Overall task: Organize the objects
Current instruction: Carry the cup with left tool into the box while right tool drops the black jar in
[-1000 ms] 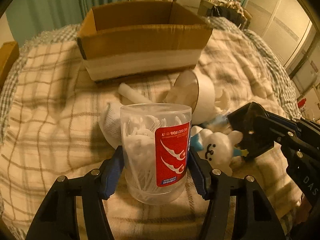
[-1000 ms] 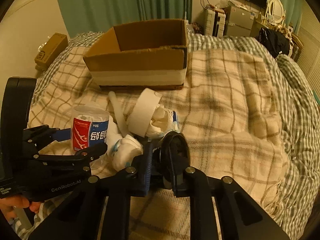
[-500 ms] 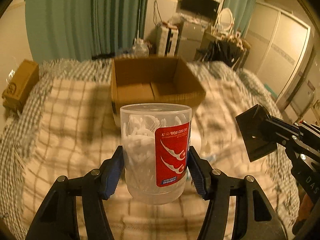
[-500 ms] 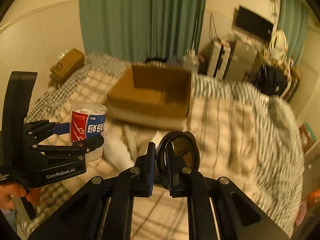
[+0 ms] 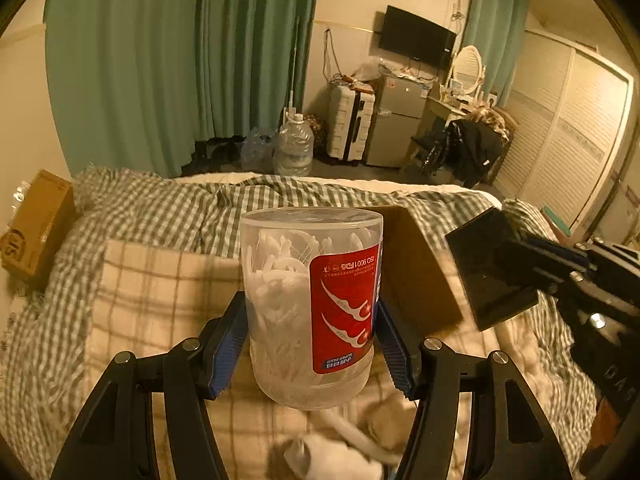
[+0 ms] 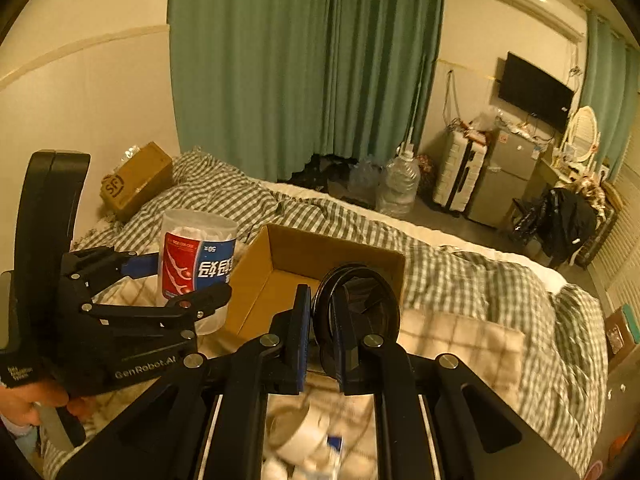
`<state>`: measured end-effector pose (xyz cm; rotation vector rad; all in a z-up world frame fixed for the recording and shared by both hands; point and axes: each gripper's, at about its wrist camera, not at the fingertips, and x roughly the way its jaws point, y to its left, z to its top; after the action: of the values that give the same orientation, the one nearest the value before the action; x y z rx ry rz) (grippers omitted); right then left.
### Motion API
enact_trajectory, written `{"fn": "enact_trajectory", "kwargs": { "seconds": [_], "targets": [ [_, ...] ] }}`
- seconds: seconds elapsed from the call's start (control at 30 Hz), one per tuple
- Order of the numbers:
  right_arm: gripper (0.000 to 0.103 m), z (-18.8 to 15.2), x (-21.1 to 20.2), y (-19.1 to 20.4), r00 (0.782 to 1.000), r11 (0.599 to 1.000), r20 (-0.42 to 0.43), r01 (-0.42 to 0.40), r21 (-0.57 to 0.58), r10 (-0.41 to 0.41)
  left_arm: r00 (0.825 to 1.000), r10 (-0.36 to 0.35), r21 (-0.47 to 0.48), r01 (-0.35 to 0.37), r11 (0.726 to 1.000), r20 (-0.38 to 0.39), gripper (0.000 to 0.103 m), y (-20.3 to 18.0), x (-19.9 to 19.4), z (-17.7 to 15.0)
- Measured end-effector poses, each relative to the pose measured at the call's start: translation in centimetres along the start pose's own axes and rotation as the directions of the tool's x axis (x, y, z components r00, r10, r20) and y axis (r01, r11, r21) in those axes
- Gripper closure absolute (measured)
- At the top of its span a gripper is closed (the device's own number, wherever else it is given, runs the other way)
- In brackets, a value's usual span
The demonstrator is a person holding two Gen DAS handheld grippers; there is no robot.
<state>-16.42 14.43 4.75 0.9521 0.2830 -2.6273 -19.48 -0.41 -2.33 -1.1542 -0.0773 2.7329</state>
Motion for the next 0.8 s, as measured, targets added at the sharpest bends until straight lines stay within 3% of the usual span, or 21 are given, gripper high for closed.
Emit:
{"fn": "enact_trajectory", "kwargs": {
  "seconds": [0.27, 0.47, 0.5, 0.53, 0.57, 0.6, 0.63, 0.8],
  "targets": [
    [0.094, -0.1, 8.5, -2.1, 0.996, 0.998, -0.080, -0.032, 0.046, 0.036, 0.999, 0.008, 0.028, -0.006, 1.000, -0.053, 0.040, 0.1, 5.6, -0.9],
    [0.092, -1.0, 10.3, -3.5, 0.995, 0.996, -0.091, -0.030, 0.089, 0.039, 0.997, 0.001, 0.031, 0.002, 1.000, -0.080, 0.037, -0.1, 7.0, -1.4],
    [0.090, -1.0, 10.3, -3.7, 0.996, 0.996, -0.091, -0.017, 0.090, 0.025, 0.997, 0.009, 0.039, -0.006, 0.999, -0.074, 0.030, -0.2, 6.8, -1.4],
    [0.075, -1.0, 10.3, -3.8, 0.996, 0.996, -0.087, -0.005, 0.092, 0.013, 0.998, 0.020, 0.042, -0.018, 0.999, -0.066, 0.019, -0.3, 6.5, -1.3],
    [0.048, -0.8, 10.3, -3.9, 0.996, 0.996, -0.084, 0.000, 0.094, 0.008, 0.998, 0.032, 0.044, -0.030, 0.999, -0.051, 0.015, -0.3, 6.1, -1.3],
    [0.038, -0.8, 9.9, -4.1, 0.997, 0.995, -0.079, 0.011, 0.100, -0.003, 0.999, 0.034, 0.045, -0.032, 0.999, -0.040, 0.013, -0.3, 5.7, -1.3],
    [0.033, -0.7, 9.3, -4.2, 0.998, 0.994, -0.063, 0.021, 0.109, -0.014, 0.999, 0.035, 0.043, -0.033, 0.999, -0.033, 0.013, -0.3, 5.2, -1.3],
    [0.032, -0.4, 6.1, -4.7, 0.997, 0.992, -0.042, 0.067, 0.108, -0.062, 0.999, 0.044, 0.029, -0.044, 0.999, -0.018, 0.013, 0.0, 2.3, -1.5]
  ]
}}
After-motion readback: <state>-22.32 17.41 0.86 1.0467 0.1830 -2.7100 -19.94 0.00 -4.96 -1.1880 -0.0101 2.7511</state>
